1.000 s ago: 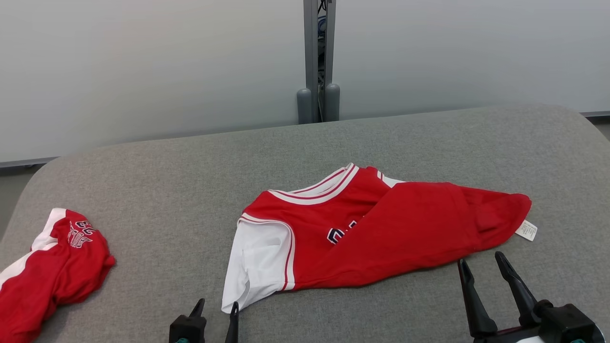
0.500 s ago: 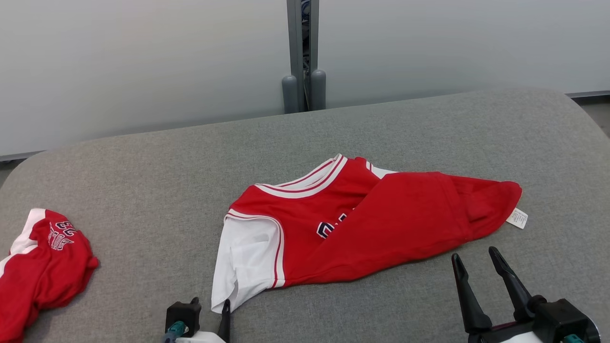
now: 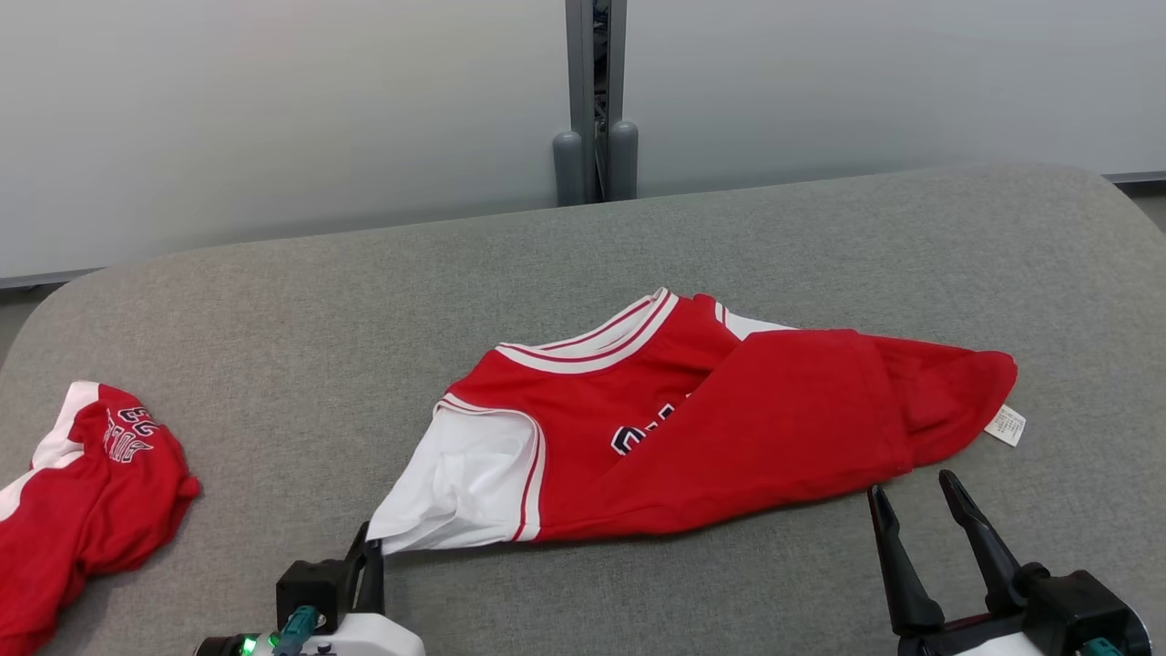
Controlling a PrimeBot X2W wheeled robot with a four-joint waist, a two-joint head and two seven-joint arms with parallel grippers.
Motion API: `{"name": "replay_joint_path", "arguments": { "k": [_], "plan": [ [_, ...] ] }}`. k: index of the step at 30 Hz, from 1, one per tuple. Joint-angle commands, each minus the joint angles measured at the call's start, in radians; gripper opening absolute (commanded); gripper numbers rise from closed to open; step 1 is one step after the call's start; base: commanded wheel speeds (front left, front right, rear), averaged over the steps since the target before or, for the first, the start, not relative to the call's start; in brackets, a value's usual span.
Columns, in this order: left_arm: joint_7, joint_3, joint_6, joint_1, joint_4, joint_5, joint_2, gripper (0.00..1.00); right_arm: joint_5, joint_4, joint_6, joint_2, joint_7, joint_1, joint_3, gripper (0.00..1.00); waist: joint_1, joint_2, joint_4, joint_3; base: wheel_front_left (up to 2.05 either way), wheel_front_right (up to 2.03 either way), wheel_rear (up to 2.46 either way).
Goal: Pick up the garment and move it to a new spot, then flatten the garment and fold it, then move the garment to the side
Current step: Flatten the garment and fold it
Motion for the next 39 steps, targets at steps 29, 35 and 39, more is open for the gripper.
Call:
{"name": "replay_joint_path", "arguments": {
  "k": [29, 35, 39],
  "plan": [
    [-0.004, 0.154, -0.036, 0.058, -0.166, 0.085, 0.002, 0.00, 0.139, 0.561, 0.000, -0.027, -0.001, -0.292, 0.044, 0.98, 0.0000, 0.0000, 0.034, 0.069, 0.00, 0.00, 0.00],
    [-0.004, 0.150, -0.045, 0.056, -0.156, 0.098, -0.003, 0.00, 0.154, 0.604, 0.000, -0.033, -0.001, -0.309, 0.072, 0.00, 0.0000, 0.0000, 0.037, 0.063, 0.00, 0.00, 0.00],
    [-0.004, 0.154, -0.049, 0.057, -0.164, 0.104, -0.004, 0.00, 0.160, 0.612, 0.000, -0.044, -0.001, -0.319, 0.091, 0.00, 0.0000, 0.0000, 0.030, 0.052, 0.00, 0.00, 0.00]
  ]
}}
